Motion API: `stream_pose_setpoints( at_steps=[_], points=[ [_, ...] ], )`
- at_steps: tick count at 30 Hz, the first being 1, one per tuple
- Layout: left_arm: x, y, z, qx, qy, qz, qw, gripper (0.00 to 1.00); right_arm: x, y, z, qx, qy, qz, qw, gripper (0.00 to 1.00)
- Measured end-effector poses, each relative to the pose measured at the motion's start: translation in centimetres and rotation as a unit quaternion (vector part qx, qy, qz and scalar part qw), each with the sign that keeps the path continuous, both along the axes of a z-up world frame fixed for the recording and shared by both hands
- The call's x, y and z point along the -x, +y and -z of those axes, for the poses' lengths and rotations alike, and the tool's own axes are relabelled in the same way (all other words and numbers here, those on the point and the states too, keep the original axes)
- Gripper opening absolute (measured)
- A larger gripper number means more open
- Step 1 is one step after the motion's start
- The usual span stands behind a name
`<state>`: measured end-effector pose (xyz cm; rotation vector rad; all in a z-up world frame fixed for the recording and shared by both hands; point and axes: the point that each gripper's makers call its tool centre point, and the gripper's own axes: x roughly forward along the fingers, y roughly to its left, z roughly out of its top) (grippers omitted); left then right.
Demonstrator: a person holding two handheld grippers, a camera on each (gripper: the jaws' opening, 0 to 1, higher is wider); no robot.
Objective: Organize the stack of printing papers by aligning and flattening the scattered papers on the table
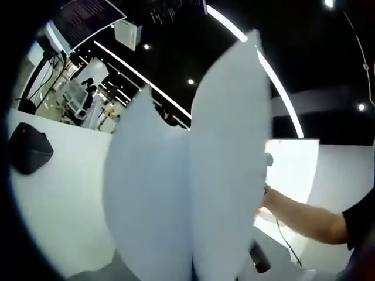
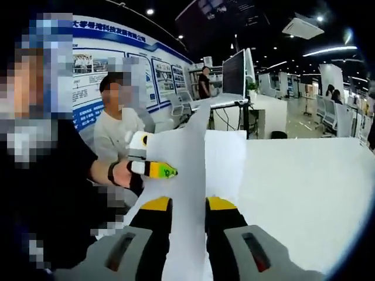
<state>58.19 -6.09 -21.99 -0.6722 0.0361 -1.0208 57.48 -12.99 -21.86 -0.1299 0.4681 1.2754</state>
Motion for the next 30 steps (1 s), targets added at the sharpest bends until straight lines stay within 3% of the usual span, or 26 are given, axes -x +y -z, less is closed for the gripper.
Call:
stream_pose_setpoints(
  at_steps=[2,5,8,12,16,24,30],
  points=[
    [0.0,0.0,0.0,0.003,0.005,0.001,1.0,0.05,0.0,-0.2,-0.1,0.004,-0.006,0.009,0.9999,0.27],
    [0.0,-0.1,0.1,0.002,0.009,0.002,1.0,0.05,0.2,-0.6,-0.6,-0.007,0.008,0.018,0.9998,0.28],
    [-0.1,0.0,0.1,0.004,0.011,0.0,0.9999,0.05,-1.0,-1.6,-1.8,-0.034,-0.004,0.066,0.9972,0.31],
    [-0.1,-0.1,0.2,0.001,0.012,-0.001,0.9999,0.06,-2.0,-3.5,-3.7,-0.071,-0.006,0.137,0.988,0.4],
    [-0.1,-0.2,0.4,0.001,0.021,0.005,0.9998,0.06,-1.4,-5.7,-5.4,-0.087,-0.039,0.196,0.9759,0.5],
    [-0.3,-0.2,0.5,-0.004,0.023,0.0,0.9997,0.06,1.0,-7.1,-6.8,-0.103,-0.062,0.233,0.965,0.65],
    [-0.4,-0.1,0.5,-0.004,0.025,0.0,0.9997,0.06,2.4,-6.6,-7.3,-0.085,-0.097,0.244,0.9611,0.74]
  ],
)
